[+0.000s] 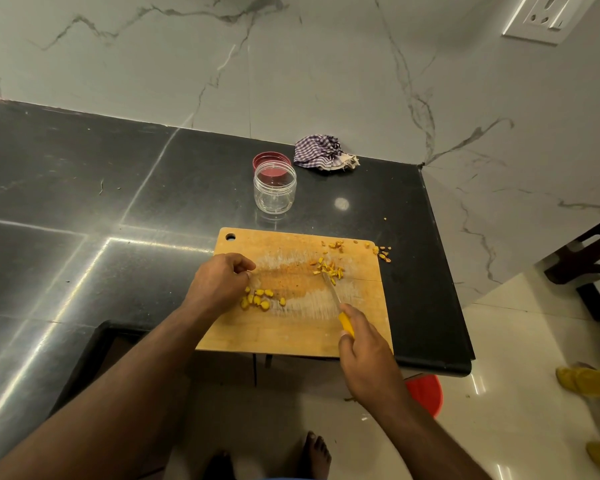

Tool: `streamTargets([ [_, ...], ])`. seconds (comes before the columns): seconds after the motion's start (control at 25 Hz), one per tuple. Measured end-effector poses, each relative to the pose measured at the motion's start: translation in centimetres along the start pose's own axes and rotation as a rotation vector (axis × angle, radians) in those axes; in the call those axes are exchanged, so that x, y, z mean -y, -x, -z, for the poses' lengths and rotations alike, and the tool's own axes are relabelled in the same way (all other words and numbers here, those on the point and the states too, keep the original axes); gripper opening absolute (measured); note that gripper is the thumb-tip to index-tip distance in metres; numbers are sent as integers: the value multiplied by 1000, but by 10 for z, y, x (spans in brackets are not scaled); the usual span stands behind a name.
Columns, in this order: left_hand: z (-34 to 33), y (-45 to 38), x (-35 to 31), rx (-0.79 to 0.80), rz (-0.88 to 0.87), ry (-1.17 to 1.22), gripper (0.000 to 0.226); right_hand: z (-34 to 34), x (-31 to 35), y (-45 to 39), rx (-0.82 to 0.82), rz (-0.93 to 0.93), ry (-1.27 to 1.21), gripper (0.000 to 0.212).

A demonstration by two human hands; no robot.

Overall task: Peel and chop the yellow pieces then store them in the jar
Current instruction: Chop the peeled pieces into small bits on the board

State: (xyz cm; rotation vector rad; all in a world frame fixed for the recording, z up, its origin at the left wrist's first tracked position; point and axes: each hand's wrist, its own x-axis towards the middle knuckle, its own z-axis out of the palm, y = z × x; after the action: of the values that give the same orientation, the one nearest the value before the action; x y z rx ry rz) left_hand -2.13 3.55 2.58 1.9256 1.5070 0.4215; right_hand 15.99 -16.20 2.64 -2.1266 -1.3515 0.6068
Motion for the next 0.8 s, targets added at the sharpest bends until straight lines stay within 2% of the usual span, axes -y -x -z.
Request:
streamTargets([
  [0.16,4,1,-1,9,-1,-15,25,-5,5,5,79,35,-12,46],
  [0.36,15,3,3,4,4,-22,26,4,-2,0,23,10,-36,46],
  [0.56,18,9,6,-42,52,-19,27,-1,5,0,87,44,-125,45],
  [0.8,9,18,3,9,87,-82,19,4,-5,-8,156,92,-162,45],
])
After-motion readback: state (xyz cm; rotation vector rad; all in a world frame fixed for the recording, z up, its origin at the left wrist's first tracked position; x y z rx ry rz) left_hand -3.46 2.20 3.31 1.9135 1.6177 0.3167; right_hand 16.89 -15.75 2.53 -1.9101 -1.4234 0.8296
